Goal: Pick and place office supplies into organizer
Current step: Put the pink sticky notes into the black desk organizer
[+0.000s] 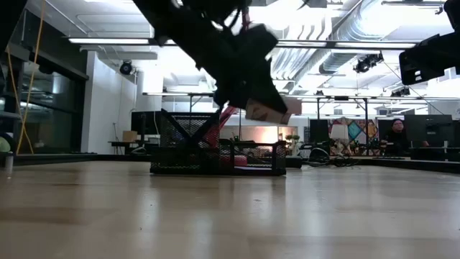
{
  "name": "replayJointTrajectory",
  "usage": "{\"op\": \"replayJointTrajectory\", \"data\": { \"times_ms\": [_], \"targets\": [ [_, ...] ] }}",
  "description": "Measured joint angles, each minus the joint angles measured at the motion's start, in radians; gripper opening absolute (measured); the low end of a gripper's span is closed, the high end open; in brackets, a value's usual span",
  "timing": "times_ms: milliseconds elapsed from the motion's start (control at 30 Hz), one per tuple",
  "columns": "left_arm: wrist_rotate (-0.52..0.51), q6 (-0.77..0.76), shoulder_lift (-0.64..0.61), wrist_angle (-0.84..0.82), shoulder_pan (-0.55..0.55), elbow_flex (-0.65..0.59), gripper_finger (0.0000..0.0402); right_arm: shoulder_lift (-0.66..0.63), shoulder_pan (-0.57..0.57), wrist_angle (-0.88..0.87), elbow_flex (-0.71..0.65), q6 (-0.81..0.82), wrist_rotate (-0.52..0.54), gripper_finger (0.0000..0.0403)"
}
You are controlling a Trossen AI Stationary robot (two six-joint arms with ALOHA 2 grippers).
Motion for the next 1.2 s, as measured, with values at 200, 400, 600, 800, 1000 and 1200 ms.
{"op": "replayJointTrajectory", "data": {
  "times_ms": [200, 400, 600, 800, 1000, 1200],
  "targets": [
    [0.052, 0.003, 0.000, -0.055, 0.063, 0.000, 0.0209, 0.000, 0.000, 0.000, 0.000, 0.000, 0.000, 0.0134],
    [0.030, 0.062, 0.000, -0.098, 0.053, 0.000, 0.0209, 0.000, 0.000, 0.000, 0.000, 0.000, 0.000, 0.0134],
    [-0.011, 0.063, 0.000, -0.111, 0.055, 0.000, 0.0209, 0.000, 0.000, 0.000, 0.000, 0.000, 0.000, 0.0134],
    [-0.059, 0.068, 0.000, -0.124, 0.055, 0.000, 0.0209, 0.000, 0.000, 0.000, 0.000, 0.000, 0.000, 0.0134],
    [-0.077, 0.080, 0.000, -0.148, 0.054, 0.002, 0.0209, 0.000, 0.000, 0.000, 0.000, 0.000, 0.000, 0.0134],
    [-0.086, 0.091, 0.000, -0.151, 0.054, 0.002, 0.0235, 0.000, 0.000, 0.000, 0.000, 0.000, 0.000, 0.0134]
  ]
}}
